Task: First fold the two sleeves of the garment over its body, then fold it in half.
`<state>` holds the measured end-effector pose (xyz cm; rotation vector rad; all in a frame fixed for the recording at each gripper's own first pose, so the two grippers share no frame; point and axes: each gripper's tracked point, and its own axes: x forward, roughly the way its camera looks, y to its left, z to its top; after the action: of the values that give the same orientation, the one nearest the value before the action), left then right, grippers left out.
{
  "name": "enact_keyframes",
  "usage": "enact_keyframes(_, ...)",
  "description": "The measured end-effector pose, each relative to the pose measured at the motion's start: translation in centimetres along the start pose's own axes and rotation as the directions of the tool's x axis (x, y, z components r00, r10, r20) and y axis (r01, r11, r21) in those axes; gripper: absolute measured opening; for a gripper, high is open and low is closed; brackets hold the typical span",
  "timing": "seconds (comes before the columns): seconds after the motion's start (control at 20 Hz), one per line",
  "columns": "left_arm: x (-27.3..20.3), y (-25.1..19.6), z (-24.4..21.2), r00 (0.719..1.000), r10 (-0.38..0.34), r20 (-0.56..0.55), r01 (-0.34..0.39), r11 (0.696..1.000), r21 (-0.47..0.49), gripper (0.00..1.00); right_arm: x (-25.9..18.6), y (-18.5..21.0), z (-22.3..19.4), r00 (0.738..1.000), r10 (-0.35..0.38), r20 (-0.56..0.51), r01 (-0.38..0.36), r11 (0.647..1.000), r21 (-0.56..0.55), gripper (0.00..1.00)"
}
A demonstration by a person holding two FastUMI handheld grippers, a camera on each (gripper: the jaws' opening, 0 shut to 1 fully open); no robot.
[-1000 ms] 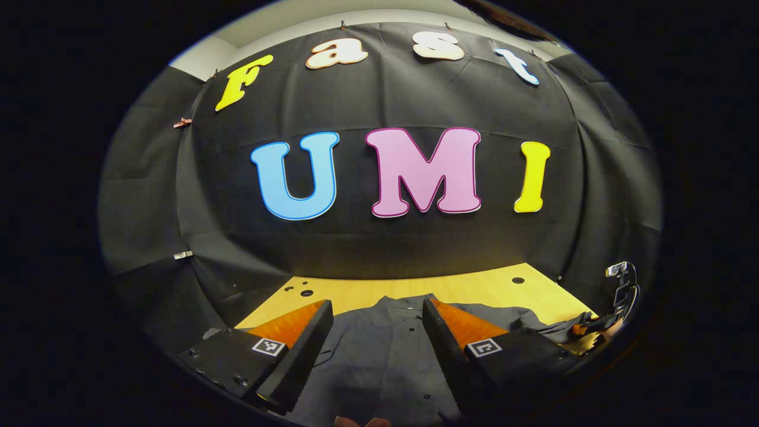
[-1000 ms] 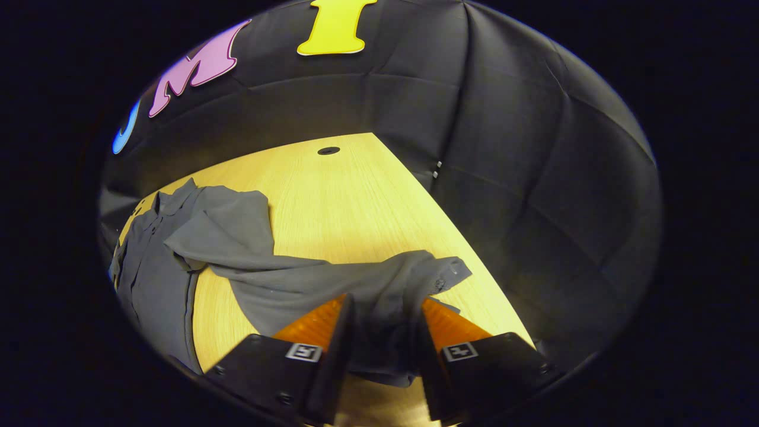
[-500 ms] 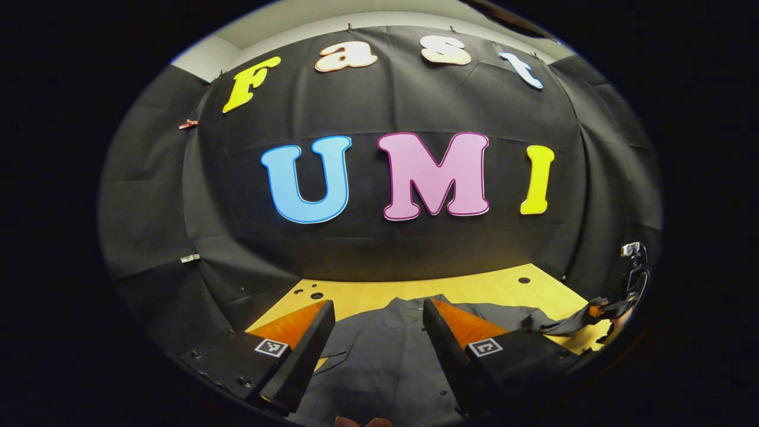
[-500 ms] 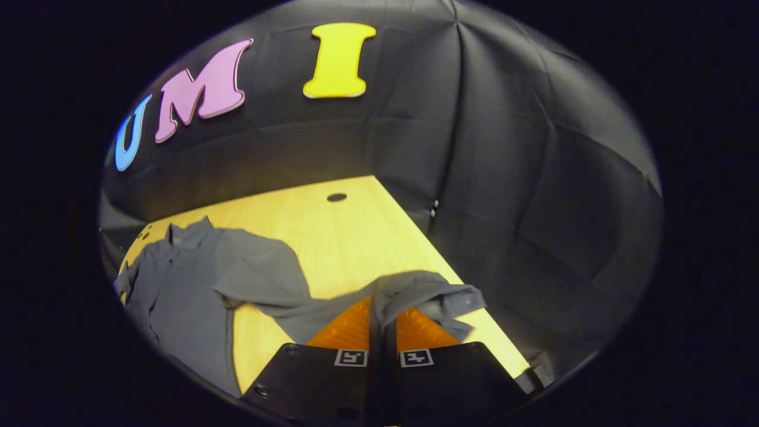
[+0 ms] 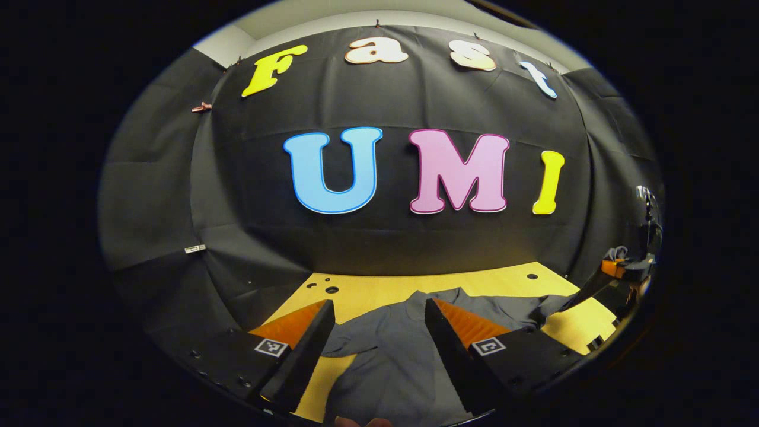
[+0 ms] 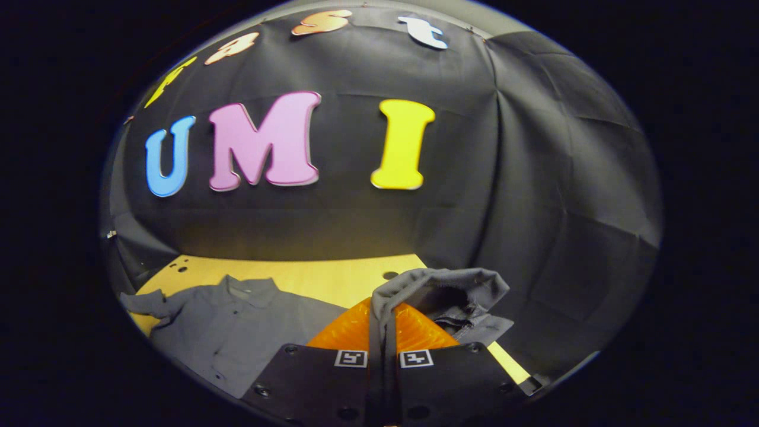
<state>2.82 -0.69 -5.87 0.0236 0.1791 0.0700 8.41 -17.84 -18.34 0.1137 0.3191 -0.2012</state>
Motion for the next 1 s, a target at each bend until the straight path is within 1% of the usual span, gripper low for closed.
enact_keyframes(0.2, -0.1, 5.2, -1.4, 1.000, 0.022, -0.007, -0.022, 0.999, -0.024, 0.96, -0.7, 9.3, 2.8, 0.992, 0.116, 0.043, -0.113, 0.992, -0.048, 0.05)
enact_keyframes(0.45, -0.4, 11.7, -3.4, 0.997, 0.080, -0.016, -0.080, 0.996, -0.033, 0.96, -0.4, 20.7, 2.5, 0.967, 0.254, 0.034, -0.249, 0.964, -0.095, 0.05)
enact_keyframes(0.6, -0.5, 15.4, -5.0, 0.993, 0.111, -0.027, -0.111, 0.993, -0.032, 0.96, 0.5, 26.8, 0.8, 0.945, 0.326, 0.015, -0.323, 0.940, -0.108, 0.05)
enact_keyframes(0.75, -0.3, 18.9, -6.7, 0.988, 0.145, -0.051, -0.148, 0.988, -0.052, 0.96, 1.0, 32.5, -2.4, 0.922, 0.385, -0.037, -0.386, 0.912, -0.141, 0.05)
enact_keyframes(1.0, 1.7, 23.7, -10.6, 0.976, 0.193, -0.099, -0.201, 0.977, -0.078, 0.96, 2.8, 39.6, -8.6, 0.885, 0.449, -0.121, -0.465, 0.862, -0.201, 0.05)
